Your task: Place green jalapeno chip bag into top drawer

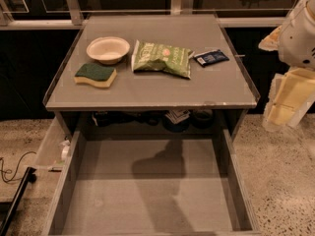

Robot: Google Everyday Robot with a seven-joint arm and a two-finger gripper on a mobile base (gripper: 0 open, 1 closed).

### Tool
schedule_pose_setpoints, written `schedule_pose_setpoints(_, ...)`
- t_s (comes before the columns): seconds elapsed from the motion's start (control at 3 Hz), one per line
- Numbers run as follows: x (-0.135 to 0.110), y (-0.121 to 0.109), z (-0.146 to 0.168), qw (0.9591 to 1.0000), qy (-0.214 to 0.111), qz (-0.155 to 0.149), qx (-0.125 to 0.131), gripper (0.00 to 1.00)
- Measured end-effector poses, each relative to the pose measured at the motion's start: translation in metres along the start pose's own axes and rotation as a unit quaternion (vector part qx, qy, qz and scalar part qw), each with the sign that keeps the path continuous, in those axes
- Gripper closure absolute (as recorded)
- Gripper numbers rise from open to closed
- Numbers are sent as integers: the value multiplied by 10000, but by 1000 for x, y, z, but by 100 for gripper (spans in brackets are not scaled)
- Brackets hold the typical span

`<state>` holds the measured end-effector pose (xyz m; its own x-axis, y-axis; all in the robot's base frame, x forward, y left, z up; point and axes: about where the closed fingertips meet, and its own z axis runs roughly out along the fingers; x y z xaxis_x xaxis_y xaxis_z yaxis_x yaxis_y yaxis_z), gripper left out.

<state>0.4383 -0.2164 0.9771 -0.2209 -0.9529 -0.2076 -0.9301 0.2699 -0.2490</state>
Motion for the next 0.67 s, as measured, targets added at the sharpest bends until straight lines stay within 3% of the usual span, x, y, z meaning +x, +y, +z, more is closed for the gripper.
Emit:
schedule_pose_setpoints(0.33, 0, 0, 0, 10000, -1, -1, 1, 0)
schedule_pose_setpoints(0.67, -22, -20, 2, 9996, -179, -188, 123, 0)
